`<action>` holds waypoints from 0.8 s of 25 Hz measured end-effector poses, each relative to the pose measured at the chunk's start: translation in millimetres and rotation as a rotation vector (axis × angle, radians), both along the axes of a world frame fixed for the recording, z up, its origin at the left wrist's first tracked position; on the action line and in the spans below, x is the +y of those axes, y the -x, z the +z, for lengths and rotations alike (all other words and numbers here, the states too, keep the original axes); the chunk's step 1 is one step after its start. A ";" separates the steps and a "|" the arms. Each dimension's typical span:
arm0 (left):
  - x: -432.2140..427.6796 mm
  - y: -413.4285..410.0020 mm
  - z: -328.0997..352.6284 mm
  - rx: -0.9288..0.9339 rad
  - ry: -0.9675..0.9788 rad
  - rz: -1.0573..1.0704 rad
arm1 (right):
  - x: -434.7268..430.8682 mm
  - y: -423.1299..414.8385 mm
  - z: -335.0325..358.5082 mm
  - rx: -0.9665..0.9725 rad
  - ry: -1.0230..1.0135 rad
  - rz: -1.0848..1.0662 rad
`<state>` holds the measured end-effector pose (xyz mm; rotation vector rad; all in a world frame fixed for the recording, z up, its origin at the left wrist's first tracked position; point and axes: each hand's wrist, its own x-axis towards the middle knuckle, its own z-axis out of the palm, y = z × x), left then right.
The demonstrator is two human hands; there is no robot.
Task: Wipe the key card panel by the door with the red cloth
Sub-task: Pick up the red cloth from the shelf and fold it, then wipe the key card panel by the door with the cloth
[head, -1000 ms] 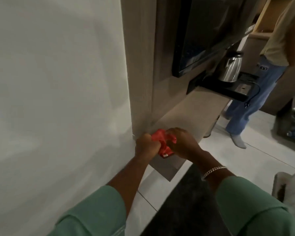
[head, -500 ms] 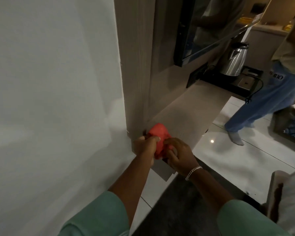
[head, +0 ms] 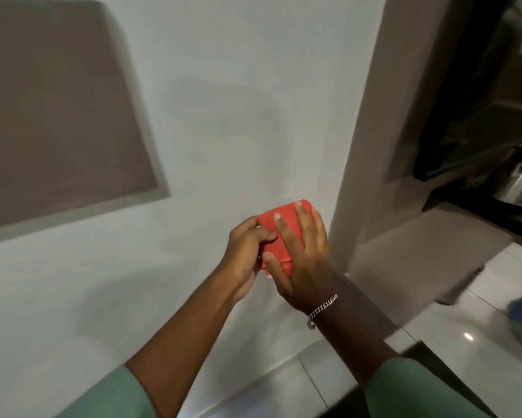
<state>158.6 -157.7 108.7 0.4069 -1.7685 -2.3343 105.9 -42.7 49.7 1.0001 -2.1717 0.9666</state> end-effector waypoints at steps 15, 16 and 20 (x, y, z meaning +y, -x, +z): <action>-190.3 -296.2 162.5 0.373 0.425 0.580 | -270.3 -225.8 149.9 0.244 0.477 0.371; -197.7 -303.1 163.8 0.402 0.465 0.620 | -280.3 -227.0 152.7 0.234 0.471 0.346; -243.2 -327.0 168.1 0.516 0.678 0.844 | -307.2 -222.6 150.0 0.160 0.396 0.259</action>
